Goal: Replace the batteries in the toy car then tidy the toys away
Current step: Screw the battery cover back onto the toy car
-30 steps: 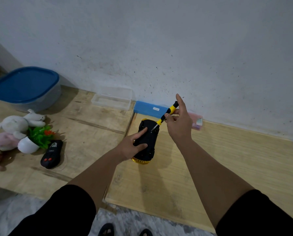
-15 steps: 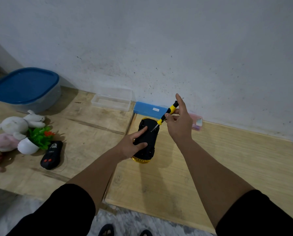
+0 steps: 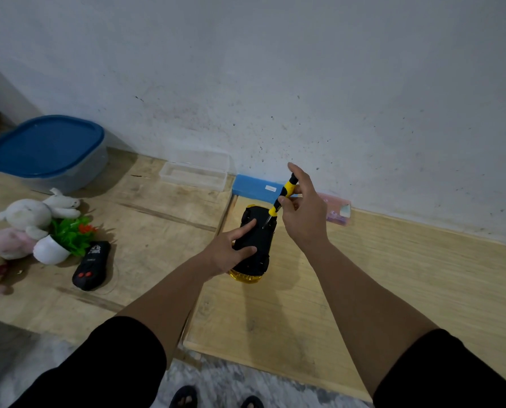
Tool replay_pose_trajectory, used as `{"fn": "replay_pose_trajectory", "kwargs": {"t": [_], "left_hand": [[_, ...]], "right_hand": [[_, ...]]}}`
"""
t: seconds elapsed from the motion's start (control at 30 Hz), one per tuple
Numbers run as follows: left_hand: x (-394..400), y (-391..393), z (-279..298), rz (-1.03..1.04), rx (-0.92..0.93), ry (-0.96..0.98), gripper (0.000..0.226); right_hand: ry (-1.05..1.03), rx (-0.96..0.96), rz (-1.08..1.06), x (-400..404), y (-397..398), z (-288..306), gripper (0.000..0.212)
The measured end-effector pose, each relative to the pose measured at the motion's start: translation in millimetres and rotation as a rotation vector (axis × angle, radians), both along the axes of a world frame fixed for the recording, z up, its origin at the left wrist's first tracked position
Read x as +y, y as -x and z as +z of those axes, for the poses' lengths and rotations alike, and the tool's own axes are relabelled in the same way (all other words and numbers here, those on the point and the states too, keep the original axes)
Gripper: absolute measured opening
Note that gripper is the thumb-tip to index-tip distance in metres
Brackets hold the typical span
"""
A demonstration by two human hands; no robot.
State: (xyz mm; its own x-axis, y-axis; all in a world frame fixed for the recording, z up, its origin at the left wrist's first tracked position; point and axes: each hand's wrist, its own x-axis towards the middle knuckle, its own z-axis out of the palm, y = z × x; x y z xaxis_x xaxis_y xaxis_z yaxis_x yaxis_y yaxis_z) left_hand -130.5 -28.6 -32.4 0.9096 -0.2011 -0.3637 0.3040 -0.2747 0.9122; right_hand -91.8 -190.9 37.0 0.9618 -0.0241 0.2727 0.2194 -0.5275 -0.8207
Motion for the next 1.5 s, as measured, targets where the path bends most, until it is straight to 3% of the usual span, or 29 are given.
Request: {"fn": "replay_pose_trajectory", "kwargs": {"t": [0.2, 0.37, 0.5, 0.63, 0.87, 1.03, 1.2, 1.5], "left_hand": [[-1, -1, 2, 0.023, 0.024, -0.014, 0.063], [0, -1, 2, 0.037, 0.007, -0.035, 0.062], [1, 1, -1, 0.021, -0.02, -0.051, 0.063], [0, -1, -1, 0.017, -0.027, -0.056, 0.064], [1, -1, 0, -0.011, -0.063, -0.08, 0.063], [-3, 1, 1, -0.025, -0.086, -0.103, 0.063], [3, -1, 1, -0.02, -0.085, -0.126, 0.063], [1, 1, 6, 0.051, -0.054, -0.036, 0.062]], "right_hand": [[0.0, -0.005, 0.041, 3, 2, 1, 0.054], [-0.039, 0.029, 0.091, 2, 2, 6, 0.068], [0.045, 0.018, 0.092, 0, -2, 8, 0.035], [0.003, 0.098, 0.147, 1, -4, 9, 0.027], [-0.114, 0.178, 0.227, 1, 0, 18, 0.056], [-0.082, 0.196, 0.244, 4, -1, 26, 0.023], [-0.143, 0.26, 0.265, 2, -4, 30, 0.032], [-0.18, 0.297, 0.254, 4, -7, 29, 0.013]]}}
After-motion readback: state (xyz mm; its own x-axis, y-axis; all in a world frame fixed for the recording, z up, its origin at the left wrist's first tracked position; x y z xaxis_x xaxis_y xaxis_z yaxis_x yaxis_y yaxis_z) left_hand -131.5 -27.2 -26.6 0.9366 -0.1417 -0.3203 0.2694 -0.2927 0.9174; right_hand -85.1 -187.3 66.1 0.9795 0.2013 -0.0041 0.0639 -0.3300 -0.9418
